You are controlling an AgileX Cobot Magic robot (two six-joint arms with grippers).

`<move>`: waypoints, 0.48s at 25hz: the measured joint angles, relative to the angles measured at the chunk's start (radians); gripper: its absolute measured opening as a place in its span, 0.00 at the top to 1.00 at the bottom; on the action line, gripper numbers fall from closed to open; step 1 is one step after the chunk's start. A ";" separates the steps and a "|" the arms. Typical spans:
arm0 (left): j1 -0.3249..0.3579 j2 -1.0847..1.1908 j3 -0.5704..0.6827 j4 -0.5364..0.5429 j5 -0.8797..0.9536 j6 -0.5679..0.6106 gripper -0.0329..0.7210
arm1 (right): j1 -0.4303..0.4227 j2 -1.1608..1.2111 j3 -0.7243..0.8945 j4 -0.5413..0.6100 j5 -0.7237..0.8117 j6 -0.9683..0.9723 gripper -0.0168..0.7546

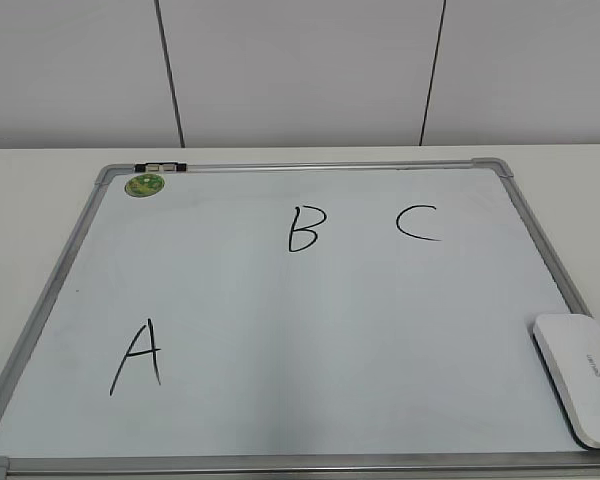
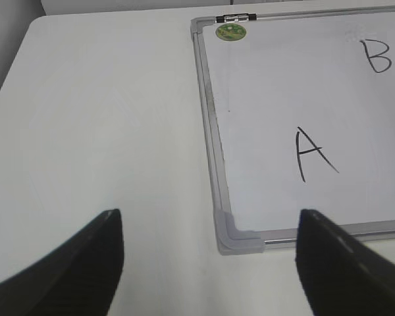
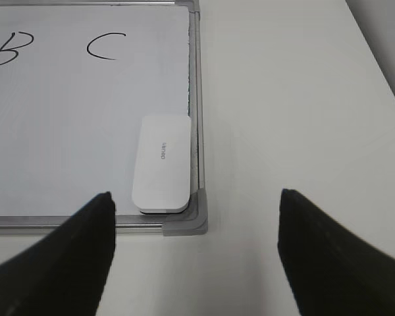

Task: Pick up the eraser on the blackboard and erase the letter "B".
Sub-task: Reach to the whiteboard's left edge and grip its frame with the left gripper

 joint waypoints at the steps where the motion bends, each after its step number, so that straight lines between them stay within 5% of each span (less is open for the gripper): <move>1: 0.000 0.015 -0.008 0.000 -0.005 0.000 0.17 | 0.000 0.000 0.000 0.000 0.000 0.000 0.21; 12: 0.000 0.472 -0.096 -0.012 -0.218 0.000 0.17 | 0.000 0.000 0.000 0.000 0.000 0.000 0.21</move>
